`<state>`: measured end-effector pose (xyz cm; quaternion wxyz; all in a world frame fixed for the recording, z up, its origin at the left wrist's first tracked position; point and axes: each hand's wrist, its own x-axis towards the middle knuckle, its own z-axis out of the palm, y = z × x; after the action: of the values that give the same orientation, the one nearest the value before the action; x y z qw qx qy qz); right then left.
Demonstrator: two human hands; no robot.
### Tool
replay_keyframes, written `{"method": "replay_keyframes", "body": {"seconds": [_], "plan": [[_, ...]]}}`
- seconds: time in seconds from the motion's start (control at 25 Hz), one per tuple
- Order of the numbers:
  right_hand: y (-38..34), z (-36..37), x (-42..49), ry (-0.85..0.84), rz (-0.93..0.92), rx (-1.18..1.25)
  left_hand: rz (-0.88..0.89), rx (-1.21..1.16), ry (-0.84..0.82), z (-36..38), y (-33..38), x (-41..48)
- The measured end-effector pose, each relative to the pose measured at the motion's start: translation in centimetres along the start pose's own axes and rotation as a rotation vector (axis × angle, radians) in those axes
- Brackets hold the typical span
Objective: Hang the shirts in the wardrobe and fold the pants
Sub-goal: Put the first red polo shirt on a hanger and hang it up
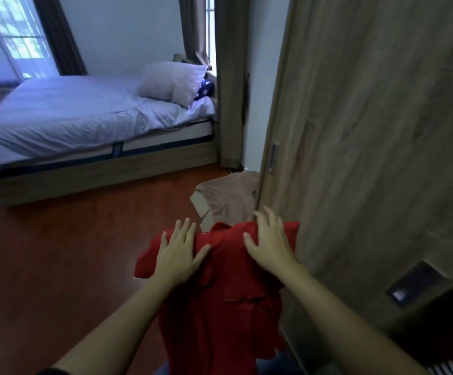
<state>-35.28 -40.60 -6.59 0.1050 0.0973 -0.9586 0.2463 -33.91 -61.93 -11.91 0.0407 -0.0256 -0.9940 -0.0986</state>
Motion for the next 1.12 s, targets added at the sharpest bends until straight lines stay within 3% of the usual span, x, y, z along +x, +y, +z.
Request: {"method": "replay_keyframes", "body": {"seconds": [0.2,0.36,0.48,0.56,0.64,0.84,0.96,1.12], "plan": [[-1.4,6.8,1.8,-0.191,0.130,-0.099,0.080,0.083,-0.066,1.1,-2.0,-0.3],[-2.1,9.0,2.5,-0.049,0.077,-0.100,0.105,0.078,-0.104,1.0,-2.1,-0.3],[-1.8,8.8,2.3,0.145,0.061,0.079,0.116,0.001,-0.138,0.7,-2.1,-0.3],[-1.9,7.5,1.2,0.317,0.163,0.361,0.112,-0.114,-0.141,0.4,-2.2,-0.1],[-2.6,6.4,0.2,0.358,0.207,0.595,0.120,-0.210,-0.129,0.2,-2.5,-0.1],[-5.5,3.8,0.0,0.170,-0.083,0.771,0.043,-0.466,-0.074,-1.3,-2.5,-0.2],[-6.8,1.8,1.0,0.025,-0.179,0.860,0.117,-0.546,-0.086,-3.9,-1.9,0.0],[-7.8,-3.3,1.1,0.068,-0.272,0.988,0.220,-1.145,-0.126,-10.0,0.6,0.6]]}}
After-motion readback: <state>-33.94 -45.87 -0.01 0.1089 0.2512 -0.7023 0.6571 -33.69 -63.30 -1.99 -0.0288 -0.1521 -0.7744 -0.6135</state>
